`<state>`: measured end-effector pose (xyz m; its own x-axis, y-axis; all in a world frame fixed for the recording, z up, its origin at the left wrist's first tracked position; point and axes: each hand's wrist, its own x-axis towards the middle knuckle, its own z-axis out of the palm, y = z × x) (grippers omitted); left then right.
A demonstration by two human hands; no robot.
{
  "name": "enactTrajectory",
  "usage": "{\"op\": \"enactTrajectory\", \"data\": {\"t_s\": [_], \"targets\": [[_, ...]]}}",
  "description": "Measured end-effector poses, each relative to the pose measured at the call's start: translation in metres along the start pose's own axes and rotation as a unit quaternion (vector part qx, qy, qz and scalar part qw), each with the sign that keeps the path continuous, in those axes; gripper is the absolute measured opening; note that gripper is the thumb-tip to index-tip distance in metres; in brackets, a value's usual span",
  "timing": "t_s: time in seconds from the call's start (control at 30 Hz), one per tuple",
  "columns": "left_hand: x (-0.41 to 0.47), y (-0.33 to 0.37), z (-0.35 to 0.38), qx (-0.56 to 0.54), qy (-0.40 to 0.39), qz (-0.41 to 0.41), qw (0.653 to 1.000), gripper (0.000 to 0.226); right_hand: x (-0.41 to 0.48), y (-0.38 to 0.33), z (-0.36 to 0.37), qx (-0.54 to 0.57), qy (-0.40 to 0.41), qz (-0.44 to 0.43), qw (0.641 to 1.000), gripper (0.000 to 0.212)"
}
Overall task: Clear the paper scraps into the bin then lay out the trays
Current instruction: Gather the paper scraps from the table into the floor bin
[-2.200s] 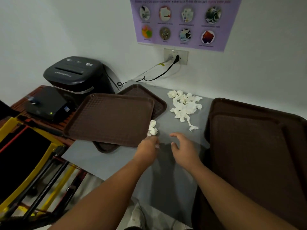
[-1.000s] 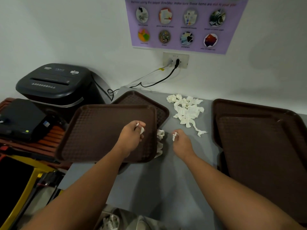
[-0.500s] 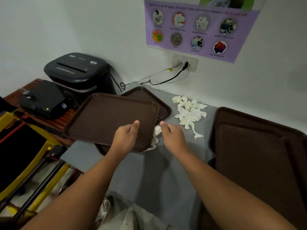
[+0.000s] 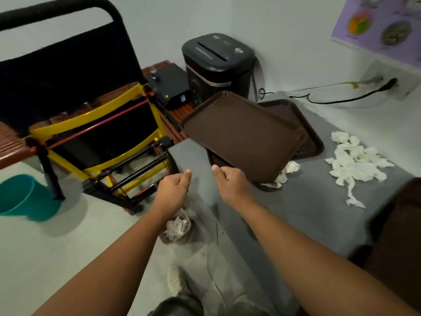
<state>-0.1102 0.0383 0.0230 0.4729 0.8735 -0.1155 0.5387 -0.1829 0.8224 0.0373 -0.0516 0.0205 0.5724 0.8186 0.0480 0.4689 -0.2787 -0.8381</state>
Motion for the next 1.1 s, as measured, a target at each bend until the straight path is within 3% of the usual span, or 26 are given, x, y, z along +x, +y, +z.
{"op": "enactTrajectory", "data": {"t_s": [0.23,0.53,0.7,0.9,1.1], "targets": [[0.002,-0.075,-0.05,0.079,0.037,-0.065,0.994,0.057,0.007,-0.029,0.073,0.017,-0.083,-0.022,0.996,0.056],[0.044,-0.209,-0.061,0.132,-0.054,-0.177,0.974,0.035,0.023,-0.025,0.186,-0.004,-0.12,0.013,0.993,0.054],[0.081,-0.289,-0.04,0.138,-0.118,-0.213,0.96,0.031,0.047,0.009,0.253,0.021,-0.119,0.048,0.992,0.054],[0.117,-0.38,0.008,0.172,-0.189,-0.183,0.949,0.04,0.066,0.063,0.329,0.033,-0.126,0.053,0.99,0.054],[0.134,-0.465,0.06,0.204,-0.197,-0.205,0.937,0.04,0.062,0.133,0.388,0.012,-0.134,0.066,0.989,0.054]]}}
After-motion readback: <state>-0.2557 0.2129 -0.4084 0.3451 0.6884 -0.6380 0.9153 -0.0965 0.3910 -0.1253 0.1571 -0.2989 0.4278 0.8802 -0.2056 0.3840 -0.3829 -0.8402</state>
